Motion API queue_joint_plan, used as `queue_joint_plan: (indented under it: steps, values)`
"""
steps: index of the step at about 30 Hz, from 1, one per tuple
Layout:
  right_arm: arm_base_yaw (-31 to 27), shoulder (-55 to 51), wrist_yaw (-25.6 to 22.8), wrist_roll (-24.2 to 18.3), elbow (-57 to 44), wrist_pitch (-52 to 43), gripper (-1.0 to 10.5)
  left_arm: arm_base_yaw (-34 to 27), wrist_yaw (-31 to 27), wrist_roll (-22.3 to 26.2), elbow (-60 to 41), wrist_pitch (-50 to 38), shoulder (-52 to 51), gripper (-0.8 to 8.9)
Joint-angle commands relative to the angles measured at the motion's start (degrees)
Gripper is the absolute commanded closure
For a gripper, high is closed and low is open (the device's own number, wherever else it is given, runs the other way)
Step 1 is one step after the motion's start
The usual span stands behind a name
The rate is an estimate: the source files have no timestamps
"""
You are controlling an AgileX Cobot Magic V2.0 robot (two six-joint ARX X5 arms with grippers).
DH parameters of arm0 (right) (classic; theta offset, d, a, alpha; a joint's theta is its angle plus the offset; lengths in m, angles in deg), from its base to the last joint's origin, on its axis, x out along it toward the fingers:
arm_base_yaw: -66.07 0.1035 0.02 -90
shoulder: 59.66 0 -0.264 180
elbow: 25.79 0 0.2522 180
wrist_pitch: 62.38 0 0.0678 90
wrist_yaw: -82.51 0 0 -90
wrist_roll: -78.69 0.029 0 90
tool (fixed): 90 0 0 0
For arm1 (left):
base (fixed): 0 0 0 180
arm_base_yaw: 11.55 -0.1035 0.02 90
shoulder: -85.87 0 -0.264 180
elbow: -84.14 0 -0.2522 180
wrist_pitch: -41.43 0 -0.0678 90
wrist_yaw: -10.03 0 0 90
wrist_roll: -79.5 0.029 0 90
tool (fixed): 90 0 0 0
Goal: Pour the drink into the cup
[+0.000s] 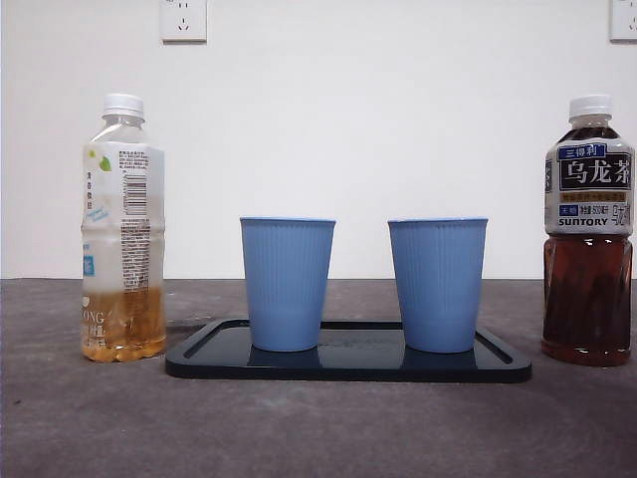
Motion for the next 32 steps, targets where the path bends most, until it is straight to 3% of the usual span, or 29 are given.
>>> queue_joint_plan:
  steps: [1,7,10,18,24,32]
  values:
    - [0.57,0.83,-0.02,4.55,4.46,1.75,9.3,1.05,0.35,-4.11,4.28,-0.42,3.15,7.97]
    - [1.36,6.47,0.44,5.73,15.61,7.96,9.3,3.32,1.09,-1.03,17.73,6.23,13.86,7.98]
    - [1.4,10.12,2.86,5.4,21.81,11.47,9.3,4.15,4.74,1.86,25.35,11.13,19.56,7.98]
    - [1.4,19.5,12.94,-2.21,36.24,23.23,9.3,7.69,8.24,8.28,41.86,21.94,30.45,7.98]
    - [2.67,25.22,21.35,-9.16,42.84,27.61,9.3,10.01,14.75,14.62,47.54,26.29,34.97,7.98]
    - [4.66,27.28,24.7,-12.61,44.33,28.63,9.3,12.09,18.43,16.04,47.56,26.12,35.32,7.92]
